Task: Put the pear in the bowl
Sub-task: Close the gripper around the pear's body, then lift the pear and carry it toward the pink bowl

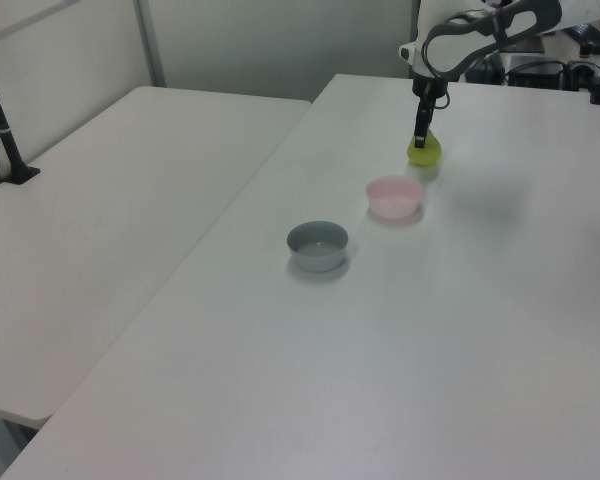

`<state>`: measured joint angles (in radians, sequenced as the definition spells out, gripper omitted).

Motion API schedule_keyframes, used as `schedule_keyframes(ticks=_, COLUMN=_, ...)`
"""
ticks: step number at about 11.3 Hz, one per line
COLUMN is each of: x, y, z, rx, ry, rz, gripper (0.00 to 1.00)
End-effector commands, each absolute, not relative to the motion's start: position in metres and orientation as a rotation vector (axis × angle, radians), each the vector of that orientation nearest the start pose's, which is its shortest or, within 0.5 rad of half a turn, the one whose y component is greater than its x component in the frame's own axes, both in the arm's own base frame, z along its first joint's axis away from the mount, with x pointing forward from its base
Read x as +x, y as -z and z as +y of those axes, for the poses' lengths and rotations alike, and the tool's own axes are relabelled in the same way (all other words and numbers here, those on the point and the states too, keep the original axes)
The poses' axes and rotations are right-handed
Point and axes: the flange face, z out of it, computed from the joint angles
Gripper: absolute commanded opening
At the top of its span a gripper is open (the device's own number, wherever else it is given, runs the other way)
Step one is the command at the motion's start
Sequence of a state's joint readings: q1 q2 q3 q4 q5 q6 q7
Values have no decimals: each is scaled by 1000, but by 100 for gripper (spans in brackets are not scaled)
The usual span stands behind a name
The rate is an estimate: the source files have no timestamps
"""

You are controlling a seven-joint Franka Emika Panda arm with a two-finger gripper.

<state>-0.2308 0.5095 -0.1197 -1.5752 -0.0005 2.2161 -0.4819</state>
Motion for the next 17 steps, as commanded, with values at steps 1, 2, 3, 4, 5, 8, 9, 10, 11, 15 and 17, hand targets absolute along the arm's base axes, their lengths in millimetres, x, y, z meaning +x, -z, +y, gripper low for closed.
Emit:
schedule_keyframes(ticks=1, x=668, y=-360, z=-228, rx=-3260, ry=198, rz=-238, gripper=53)
schedule_keyframes(ticks=2, x=667, y=-360, z=-229, rx=-3259, ry=196, rz=-234, gripper=29)
schedule_keyframes(ticks=3, x=667, y=-361, z=-229, rx=-3259, ry=196, rz=-236, gripper=11)
schedule_keyframes(ticks=4, x=667, y=-361, z=-229, rx=-3260, ry=195, rz=-237, gripper=3)
schedule_keyframes(ticks=5, x=667, y=-361, z=-229, rx=-3259, ry=190, rz=-240, gripper=0)
schedule_keyframes(ticks=8, x=661, y=-375, z=-229, rx=-3265, ry=146, rz=-250, gripper=0)
schedule_keyframes(ticks=9, x=658, y=-388, z=-226, rx=-3262, ry=116, rz=-252, gripper=0)
schedule_keyframes(ticks=10, x=655, y=-404, z=-222, rx=-3256, ry=114, rz=-250, gripper=0)
schedule_keyframes(ticks=11, x=651, y=-420, z=-217, rx=-3250, ry=110, rz=-253, gripper=0)
schedule_keyframes(ticks=15, x=640, y=-501, z=-191, rx=-3206, ry=27, rz=-224, gripper=0)
schedule_keyframes(ticks=17, x=633, y=-533, z=-169, rx=-3173, ry=-36, rz=-172, gripper=0)
